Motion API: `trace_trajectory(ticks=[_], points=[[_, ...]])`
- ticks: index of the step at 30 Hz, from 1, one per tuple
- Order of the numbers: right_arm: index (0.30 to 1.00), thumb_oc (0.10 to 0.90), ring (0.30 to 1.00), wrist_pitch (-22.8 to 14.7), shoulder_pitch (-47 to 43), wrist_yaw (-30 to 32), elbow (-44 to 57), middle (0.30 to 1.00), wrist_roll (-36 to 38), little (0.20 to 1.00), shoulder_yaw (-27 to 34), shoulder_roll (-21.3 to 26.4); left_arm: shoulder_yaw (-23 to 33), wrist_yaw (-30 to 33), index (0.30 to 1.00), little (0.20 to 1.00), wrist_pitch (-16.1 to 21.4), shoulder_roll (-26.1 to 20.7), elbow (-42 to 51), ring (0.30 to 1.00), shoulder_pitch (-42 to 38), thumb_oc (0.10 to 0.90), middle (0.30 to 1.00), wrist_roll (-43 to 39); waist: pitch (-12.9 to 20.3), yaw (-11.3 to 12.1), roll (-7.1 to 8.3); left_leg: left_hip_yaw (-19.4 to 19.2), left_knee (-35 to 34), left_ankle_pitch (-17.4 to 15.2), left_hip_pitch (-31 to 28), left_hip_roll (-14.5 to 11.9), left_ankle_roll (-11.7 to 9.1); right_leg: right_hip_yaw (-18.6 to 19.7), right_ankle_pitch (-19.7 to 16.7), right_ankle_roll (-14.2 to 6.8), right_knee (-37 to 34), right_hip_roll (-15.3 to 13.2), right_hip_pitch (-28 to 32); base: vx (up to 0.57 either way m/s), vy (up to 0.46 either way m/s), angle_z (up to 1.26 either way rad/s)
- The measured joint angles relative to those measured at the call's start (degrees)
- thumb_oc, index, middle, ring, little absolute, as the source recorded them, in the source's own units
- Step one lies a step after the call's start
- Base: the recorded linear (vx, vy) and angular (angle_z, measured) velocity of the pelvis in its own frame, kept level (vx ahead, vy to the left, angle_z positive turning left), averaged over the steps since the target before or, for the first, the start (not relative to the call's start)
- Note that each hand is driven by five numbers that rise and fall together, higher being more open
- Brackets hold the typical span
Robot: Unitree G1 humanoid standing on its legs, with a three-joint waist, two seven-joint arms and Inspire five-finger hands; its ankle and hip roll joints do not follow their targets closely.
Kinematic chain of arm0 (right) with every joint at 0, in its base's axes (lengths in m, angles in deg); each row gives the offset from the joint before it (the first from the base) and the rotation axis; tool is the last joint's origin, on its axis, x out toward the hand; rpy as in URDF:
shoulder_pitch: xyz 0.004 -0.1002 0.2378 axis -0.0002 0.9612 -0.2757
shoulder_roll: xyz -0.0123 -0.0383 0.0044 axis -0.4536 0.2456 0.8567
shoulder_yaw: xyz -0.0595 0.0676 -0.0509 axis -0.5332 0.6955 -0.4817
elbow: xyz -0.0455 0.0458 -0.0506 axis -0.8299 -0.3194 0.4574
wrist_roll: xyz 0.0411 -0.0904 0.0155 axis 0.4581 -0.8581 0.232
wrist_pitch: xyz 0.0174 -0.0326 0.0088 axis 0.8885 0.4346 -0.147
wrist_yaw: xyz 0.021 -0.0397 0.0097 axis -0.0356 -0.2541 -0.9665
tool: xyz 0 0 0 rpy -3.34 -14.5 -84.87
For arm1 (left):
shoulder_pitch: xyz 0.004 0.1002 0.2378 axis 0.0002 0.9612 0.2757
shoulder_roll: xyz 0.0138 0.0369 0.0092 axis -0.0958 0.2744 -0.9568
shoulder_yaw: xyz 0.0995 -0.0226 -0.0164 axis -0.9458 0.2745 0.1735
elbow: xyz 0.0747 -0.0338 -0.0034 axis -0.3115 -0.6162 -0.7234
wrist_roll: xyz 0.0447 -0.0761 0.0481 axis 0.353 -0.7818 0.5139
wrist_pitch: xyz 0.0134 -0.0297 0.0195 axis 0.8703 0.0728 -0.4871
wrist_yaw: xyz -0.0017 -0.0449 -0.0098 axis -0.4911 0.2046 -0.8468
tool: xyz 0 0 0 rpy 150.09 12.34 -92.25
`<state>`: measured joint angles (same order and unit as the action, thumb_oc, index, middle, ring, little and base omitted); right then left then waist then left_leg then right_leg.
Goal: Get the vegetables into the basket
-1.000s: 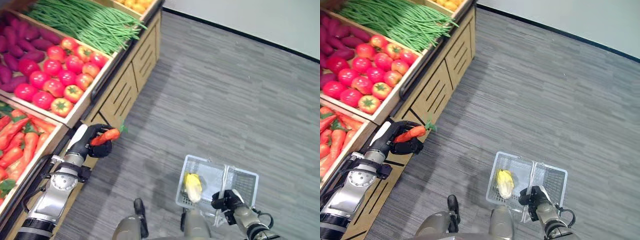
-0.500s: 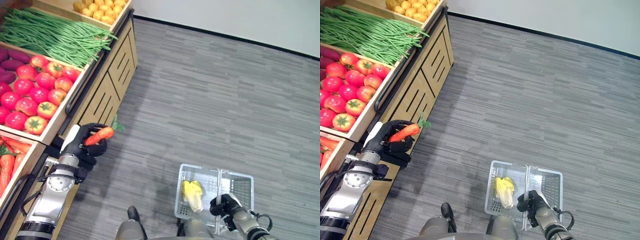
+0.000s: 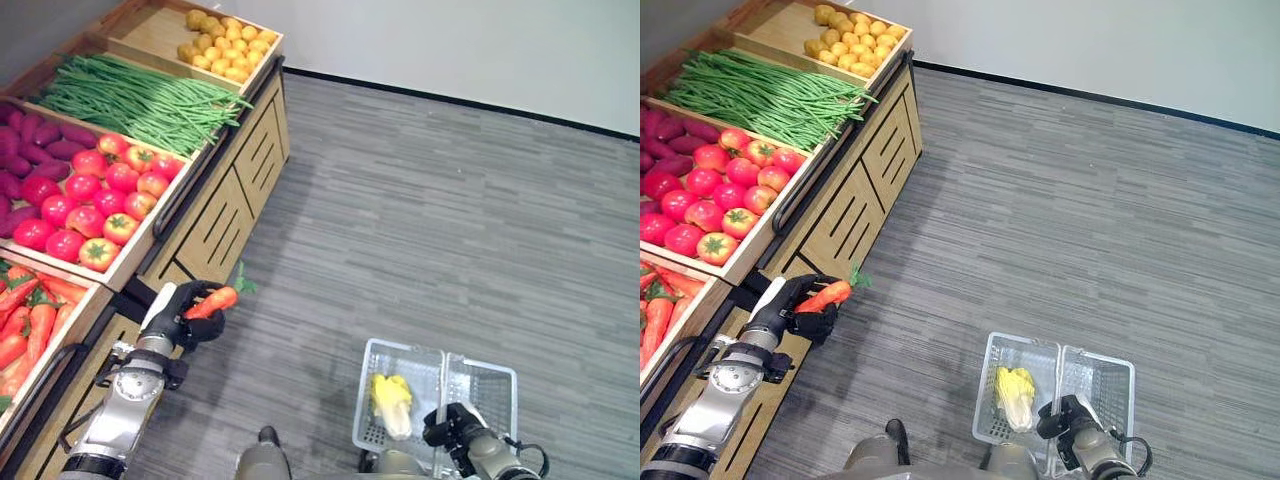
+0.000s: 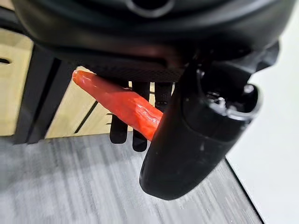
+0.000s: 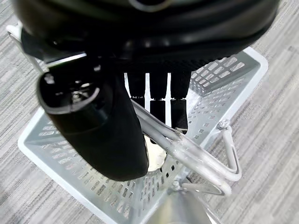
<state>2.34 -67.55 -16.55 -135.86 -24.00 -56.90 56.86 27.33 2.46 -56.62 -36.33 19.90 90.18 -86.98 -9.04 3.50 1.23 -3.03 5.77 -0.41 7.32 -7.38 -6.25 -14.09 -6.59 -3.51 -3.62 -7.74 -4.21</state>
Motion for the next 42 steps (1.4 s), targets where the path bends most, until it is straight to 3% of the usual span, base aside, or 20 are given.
trace_trajectory(ticks=[1,2,4,8,11,15,18,21,25,26,28,30,32,37,42], points=[[0.3,0.4,0.3,0.33,-0.93,0.23,0.12,0.3,0.0,0.3,0.15,1.01,-1.31,-0.06,0.3,0.3,-0.03,0.8,-0.18,0.3,-0.07,0.4,0.3,-0.01,0.06,-0.37,-1.69,1.12,-6.97,1.8,-1.95,0.39,0.8,1.49,-0.51,-0.63,-0.27,0.96,-0.92,0.09,0.221,-0.62],[0.3,0.4,0.3,0.63,-1.26,0.28,0.23,0.3,0.0,0.3,0.37,0.87,-1.74,-0.33,0.3,0.3,-0.03,0.69,-0.16,0.3,-0.07,0.4,0.3,0.02,0.16,-0.77,-1.99,-0.03,-7.41,3.19,-2.37,0.45,0.68,2.06,-0.78,-1.02,-0.14,0.86,-1.03,0.05,0.218,-0.58],[0.3,0.4,0.3,0.94,-1.46,0.29,1.55,0.3,0.02,0.3,0.44,0.46,-1.93,-0.67,0.3,0.3,-0.02,0.6,-0.04,0.3,-0.02,0.4,0.3,0.1,-0.16,-1.5,-0.97,-2.71,-8.19,5.17,-3.24,1.49,1.28,3.69,-1.29,-1.82,0.08,-0.24,-1.67,0.02,0.116,-0.47],[0.3,0.4,0.3,1.58,-0.8,0.29,3.87,0.3,0.03,0.3,0.46,-0.21,-2.05,-1.43,0.3,0.3,-0.02,-1.12,0.24,0.3,-0.26,0.4,0.3,0.25,-0.17,-2.42,1.0,-5.66,-10.13,5.49,-4.23,3.9,3.02,3.97,-2.91,-2.81,-0.36,-2.86,-2.79,0.03,0.126,-0.32],[0.3,0.4,0.3,3.28,-0.87,-0.07,8.58,0.3,0.03,0.3,-0.32,-0.23,-2.06,-1.94,0.3,0.3,-0.09,-4.07,0.24,0.3,-0.24,0.4,0.3,1.3,-0.16,-2.77,1.22,-7.87,-10.85,5.56,-5.53,4.95,3.88,6.0,-4.42,-3.91,-0.53,-3.61,-3.03,0.0,0.095,-0.3],[0.3,0.4,0.3,4.01,-2.51,-0.71,13.86,0.3,0.02,0.3,-2.7,-0.1,-2.99,-2.98,0.3,0.3,-0.17,-8.52,0.26,0.3,-3.02,0.4,0.3,5.57,-0.29,-2.71,1.57,-8.94,-10.85,5.11,-6.25,4.77,3.83,7.01,-4.47,-3.97,-0.64,-3.21,-3.03,0.0,0.047,-0.18],[0.3,0.4,0.3,4.05,-4.35,-0.8,14.78,0.3,0.04,0.3,-3.26,-0.22,-3.24,-3.15,0.3,0.3,-0.13,-8.8,1.02,0.3,-5.31,0.4,0.3,7.6,-0.43,-2.78,2.05,-9.53,-10.85,4.92,-6.62,4.65,3.57,7.19,-4.46,-3.98,-0.75,-2.86,-2.93,0.03,0.051,-0.07],[0.3,0.4,0.3,5.28,-5.09,-1.56,19.34,0.3,0.03,0.3,-6.35,-0.14,-9.99,-5.51,0.3,0.3,-0.65,-15.39,4.11,0.3,-8.07,0.4,0.3,15.03,-0.46,-2.58,2.58,-11.47,-10.85,4.75,-7.73,4.2,3.4,8.96,-4.5,-3.93,-0.86,-2.33,-2.86,0.0,0.009,-0.3],[0.3,0.4,0.3,5.69,-5.9,-2.57,22.68,0.3,0.05,0.3,-9.08,-0.61,-13.1,-7.45,0.3,0.3,0.91,-14.28,7.58,0.3,-14.31,0.4,0.3,19.79,-0.34,-2.94,2.38,-11.85,-10.85,4.31,-9.24,3.43,2.75,9.31,-4.27,-3.78,-1.33,-1.67,-1.57,0.03,-0.022,-0.12],[0.3,0.4,0.3,5.39,-6.18,-3.46,25.87,0.3,0.04,0.3,-9.86,-0.87,-16.65,-8.16,0.3,0.3,2.24,-13.68,7.81,0.3,-17.04,0.4,0.3,21.55,-0.18,-3.15,2.06,-11.95,-10.85,4.32,-9.47,3.23,2.74,9.58,-4.29,-3.76,-1.32,-1.36,-1.52,0.03,-0.036,-0.07],[0.3,0.4,0.3,5.05,-6.46,-3.49,27.26,0.3,0.02,0.3,-10.21,-1.13,-17.6,-8.93,0.3,0.3,2.76,-10.97,7.77,0.3,-17.12,0.4,0.3,21.84,0.1,-3.99,1.57,-12.06,-10.85,4.31,-9.48,3.13,2.74,9.65,-4.3,-3.75,-1.31,-1.23,-1.55,0.03,-0.06,-0.06],[0.3,0.4,0.3,5.08,-7.04,-3.64,27.42,0.3,0.0,0.3,-11.55,-0.52,-23.92,-9.38,0.3,0.3,2.88,-6.64,3.29,0.3,-20.1,0.4,0.3,23.67,0.75,-4.45,0.41,-12.3,-10.84,4.3,-9.47,2.94,2.73,9.69,-4.22,-3.68,-1.33,-1.08,-1.65,0.03,-0.055,-0.03],[0.3,0.4,0.3,5.13,-7.19,-4.6,29.17,0.3,-0.14,0.3,-15.03,0.17,-28.6,-11.18,0.3,0.3,2.82,-0.46,-3.32,0.3,-20.8,0.4,0.3,25.15,1.45,-5.09,-0.93,-12.64,-10.84,4.31,-9.48,2.33,2.71,10.02,-4.08,-3.29,-1.33,-0.36,-1.85,0.03,-0.074,-0.08],[0.3,0.4,0.3,5.46,-7.09,-4.92,34.57,0.3,-0.06,0.3,-17.6,2.18,-32.78,-10.92,0.3,0.3,1.46,15.32,-27.55,0.3,-23.28,0.4,0.3,28.67,2.93,-6.33,-4.11,-12.76,-10.85,4.5,-9.37,0.47,2.34,9.72,-2.98,-2.56,-1.5,1.23,-2.05,0.01,-0.08,-0.05],[0.3,0.4,0.3,5.46,-7.3,-5.41,35.57,0.3,-0.06,0.3,-20.1,4.22,-37.12,-10.51,0.3,0.3,0.64,19.22,-36.89,0.3,-25.09,0.4,0.3,34.02,3.1,-6.88,-4.4,-12.64,-10.84,4.74,-9.31,-1.03,1.97,9.53,-3.22,-1.28,-1.35,2.82,-2.12,0.0,-0.056,-0.02]])
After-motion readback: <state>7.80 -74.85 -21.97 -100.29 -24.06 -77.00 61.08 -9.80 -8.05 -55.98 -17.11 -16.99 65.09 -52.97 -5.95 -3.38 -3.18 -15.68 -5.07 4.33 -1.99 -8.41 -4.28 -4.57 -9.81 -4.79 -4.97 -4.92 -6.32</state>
